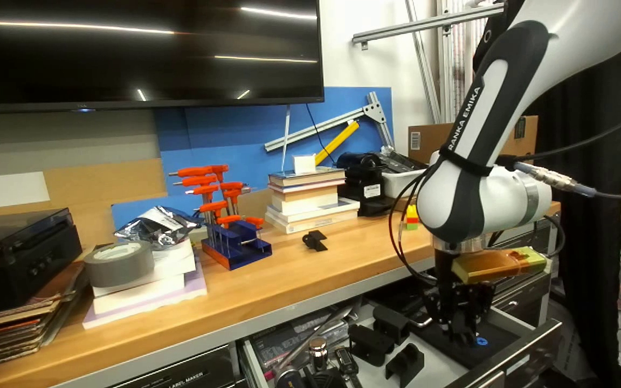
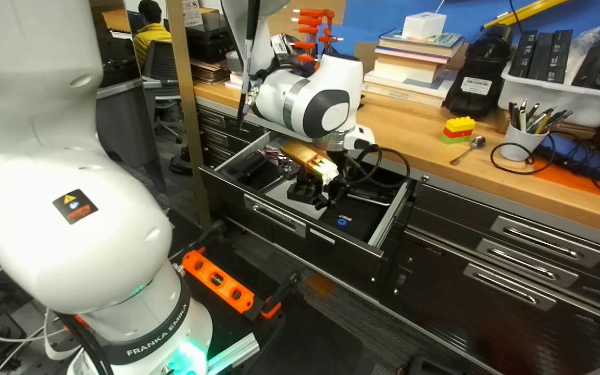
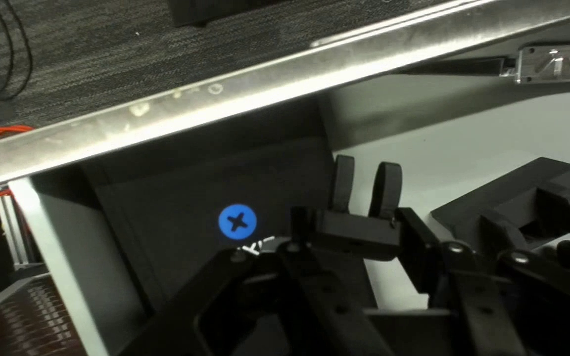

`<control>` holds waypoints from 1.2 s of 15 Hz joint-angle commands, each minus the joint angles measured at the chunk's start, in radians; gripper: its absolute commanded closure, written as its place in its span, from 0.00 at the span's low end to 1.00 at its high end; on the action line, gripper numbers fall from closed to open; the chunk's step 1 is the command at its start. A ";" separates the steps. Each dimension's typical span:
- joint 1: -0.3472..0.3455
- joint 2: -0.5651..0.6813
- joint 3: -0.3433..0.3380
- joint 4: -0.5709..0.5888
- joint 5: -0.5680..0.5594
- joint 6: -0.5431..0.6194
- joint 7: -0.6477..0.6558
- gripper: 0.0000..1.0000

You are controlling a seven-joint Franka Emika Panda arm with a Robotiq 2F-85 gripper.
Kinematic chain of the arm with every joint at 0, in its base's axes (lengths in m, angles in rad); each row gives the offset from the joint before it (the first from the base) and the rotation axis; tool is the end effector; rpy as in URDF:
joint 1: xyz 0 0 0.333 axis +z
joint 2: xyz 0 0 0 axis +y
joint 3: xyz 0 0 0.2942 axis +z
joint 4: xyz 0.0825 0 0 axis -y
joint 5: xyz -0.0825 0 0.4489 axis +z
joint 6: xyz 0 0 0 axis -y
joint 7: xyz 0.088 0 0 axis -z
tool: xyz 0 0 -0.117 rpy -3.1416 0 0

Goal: Place the black objects on the counter inside the open drawer and close the drawer

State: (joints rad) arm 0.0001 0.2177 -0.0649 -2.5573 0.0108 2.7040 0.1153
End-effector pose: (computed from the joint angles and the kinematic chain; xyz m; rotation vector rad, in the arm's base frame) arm 0.4604 -0.0329 0.0902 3.1141 -0.2952 -0.1099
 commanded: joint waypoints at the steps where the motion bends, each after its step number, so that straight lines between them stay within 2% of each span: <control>1: -0.036 0.016 0.062 -0.007 0.124 0.039 -0.077 0.78; 4: -0.037 0.050 0.080 -0.005 0.162 0.076 -0.088 0.78; 7: -0.018 0.092 0.059 -0.008 0.125 0.150 -0.044 0.78; 12: -0.004 0.138 0.040 -0.003 0.107 0.210 -0.024 0.78; 13: 0.013 0.134 0.023 -0.004 0.091 0.211 -0.004 0.69; 14: 0.023 0.126 0.014 -0.004 0.081 0.206 0.010 0.29; 16: 0.052 0.107 -0.013 -0.008 0.050 0.204 0.043 0.27; 18: 0.088 0.075 -0.046 -0.011 0.010 0.201 0.080 0.12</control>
State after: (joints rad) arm 0.0337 0.3423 -0.0566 -2.5571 0.0785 2.8935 0.1350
